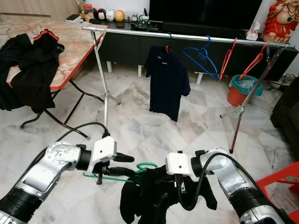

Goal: Hang hanger

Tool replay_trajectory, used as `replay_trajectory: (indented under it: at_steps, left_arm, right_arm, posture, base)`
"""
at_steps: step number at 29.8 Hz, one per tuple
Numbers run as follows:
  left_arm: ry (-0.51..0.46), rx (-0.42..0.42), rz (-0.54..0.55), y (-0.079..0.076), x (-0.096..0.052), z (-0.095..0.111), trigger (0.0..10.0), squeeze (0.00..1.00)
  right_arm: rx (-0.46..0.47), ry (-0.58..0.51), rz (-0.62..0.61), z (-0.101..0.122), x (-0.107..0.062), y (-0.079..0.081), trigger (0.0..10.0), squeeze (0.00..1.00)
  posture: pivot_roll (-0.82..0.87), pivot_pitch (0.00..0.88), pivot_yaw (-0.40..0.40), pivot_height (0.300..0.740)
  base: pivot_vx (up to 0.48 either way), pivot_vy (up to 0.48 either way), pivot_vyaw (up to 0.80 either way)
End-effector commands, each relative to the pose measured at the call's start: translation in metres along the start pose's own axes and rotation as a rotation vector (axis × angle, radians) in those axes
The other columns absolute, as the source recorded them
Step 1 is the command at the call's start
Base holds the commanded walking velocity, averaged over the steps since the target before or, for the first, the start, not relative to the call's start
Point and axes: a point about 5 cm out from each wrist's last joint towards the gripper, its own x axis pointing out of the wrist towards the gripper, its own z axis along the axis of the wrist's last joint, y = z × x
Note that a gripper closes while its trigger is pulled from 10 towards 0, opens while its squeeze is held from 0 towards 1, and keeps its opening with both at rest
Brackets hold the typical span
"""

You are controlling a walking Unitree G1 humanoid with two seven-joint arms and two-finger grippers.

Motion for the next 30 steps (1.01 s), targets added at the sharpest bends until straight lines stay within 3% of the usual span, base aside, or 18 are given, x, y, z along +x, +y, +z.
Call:
replay_trajectory:
  at_steps: [1, 4, 7, 8, 9, 10, 11, 12, 13, 14, 17, 18, 19, 21, 22, 26, 27, 30]
  left_arm:
    - [-0.014, 0.020, -0.004, 0.003, -0.006, 0.006, 10.0, 1.00]
    - [-0.009, 0.016, 0.016, 0.005, -0.012, 0.005, 10.0, 1.00]
    - [0.005, 0.015, 0.169, 0.019, -0.033, 0.001, 10.0, 1.00]
    - [0.007, 0.013, 0.280, 0.029, -0.042, -0.002, 10.0, 0.84]
    - [0.008, 0.011, 0.357, 0.035, -0.049, -0.004, 10.0, 0.22]
    - [0.003, 0.013, 0.448, 0.042, -0.055, -0.006, 10.0, 0.22]
    - [-0.006, 0.004, 0.594, 0.052, -0.066, -0.009, 10.0, 0.00]
    - [-0.014, -0.003, 0.688, 0.059, -0.072, -0.011, 10.0, 0.00]
    - [-0.043, -0.058, 0.909, 0.069, -0.091, -0.018, 10.0, 0.00]
    - [-0.047, -0.087, 0.994, 0.071, -0.099, -0.022, 10.0, 0.00]
    - [-0.012, -0.172, 1.196, 0.069, -0.115, -0.042, 10.0, 0.00]
    - [-0.012, -0.172, 1.196, 0.069, -0.115, -0.042, 10.0, 0.00]
    - [0.057, -0.229, 1.256, 0.064, -0.116, -0.056, 10.0, 0.00]
    - [0.057, -0.229, 1.256, 0.064, -0.116, -0.056, 10.0, 0.00]
    - [0.147, -0.282, 1.258, 0.055, -0.110, -0.072, 10.0, 0.00]
    - [0.228, -0.352, 1.244, 0.046, -0.100, -0.090, 10.0, 0.00]
    - [0.267, -0.413, 1.184, 0.039, -0.087, -0.100, 10.0, 0.00]
    - [0.266, -0.455, 1.070, 0.030, -0.066, -0.106, 10.0, 0.00]
  right_arm:
    - [-0.025, 0.018, -0.028, 0.001, -0.005, -0.007, 0.0, 0.00]
    - [-0.015, 0.026, -0.033, -0.002, -0.007, -0.006, 0.0, 0.00]
    - [0.009, 0.041, -0.072, -0.008, -0.011, -0.006, 0.0, 0.00]
    - [0.014, 0.049, -0.091, -0.010, -0.013, -0.007, 0.0, 0.00]
    - [0.017, 0.055, -0.103, -0.011, -0.015, -0.007, 0.0, 0.00]
    - [0.021, 0.059, -0.119, -0.013, -0.016, -0.008, 0.0, 0.00]
    - [0.026, 0.064, -0.137, -0.014, -0.017, -0.009, 0.0, 0.00]
    - [0.030, 0.066, -0.148, -0.015, -0.018, -0.009, 0.0, 0.00]
    - [0.039, 0.071, -0.165, -0.017, -0.020, -0.010, 0.0, 0.00]
    - [0.041, 0.074, -0.172, -0.018, -0.021, -0.010, 0.0, 0.00]
    - [0.045, 0.072, -0.199, -0.019, -0.024, -0.012, 0.0, 0.00]
    - [0.045, 0.072, -0.199, -0.019, -0.024, -0.012, 0.0, 0.00]
    - [0.046, 0.059, -0.231, -0.017, -0.026, -0.016, 0.0, 0.00]
    - [0.046, 0.059, -0.231, -0.017, -0.026, -0.016, 0.0, 0.00]
    - [0.039, 0.050, -0.275, -0.013, -0.029, -0.023, 0.0, 0.00]
    - [0.021, 0.052, -0.333, -0.010, -0.032, -0.031, 0.0, 0.00]
    - [0.017, 0.041, -0.376, -0.006, -0.034, -0.038, 0.0, 0.00]
    - [0.014, 0.005, -0.389, 0.000, -0.034, -0.043, 0.0, 0.00]
  posture:
    - [0.04, 0.000, -0.051, 0.740]
    - [0.04, 0.000, -0.049, 0.740]
    - [0.04, 0.000, -0.044, 0.740]
    - [0.04, 0.000, -0.042, 0.740]
    - [0.04, 0.000, -0.041, 0.740]
    - [0.04, 0.000, -0.041, 0.740]
    - [0.04, 0.000, -0.041, 0.740]
    - [0.04, 0.000, -0.040, 0.740]
    - [0.04, 0.000, -0.041, 0.740]
    - [0.04, 0.000, -0.043, 0.740]
    - [0.04, 0.000, -0.043, 0.740]
    - [0.04, 0.000, -0.043, 0.740]
    - [0.04, 0.000, -0.042, 0.740]
    - [0.04, 0.000, -0.042, 0.740]
    - [0.04, 0.000, -0.042, 0.740]
    - [0.05, 0.000, -0.044, 0.740]
    - [0.05, 0.000, -0.044, 0.740]
    - [0.05, 0.000, -0.044, 0.740]
  base:
    - [0.000, 0.000, 0.00]
    - [0.000, 0.000, 0.00]
    - [0.000, 0.000, 0.00]
    - [0.000, 0.000, 0.00]
    - [0.000, 0.000, 0.00]
    - [0.000, 0.000, 0.00]
    - [0.000, 0.000, 0.00]
    - [0.000, 0.000, 0.00]
    - [0.000, 0.000, 0.00]
    - [0.000, 0.000, 0.00]
    - [0.000, 0.000, 0.00]
    - [0.000, 0.000, 0.00]
    - [0.000, 0.000, 0.00]
    - [0.000, 0.000, 0.00]
    - [0.000, 0.000, 0.00]
    - [0.000, 0.000, 0.00]
    - [0.000, 0.000, 0.00]
    - [0.000, 0.000, 0.00]
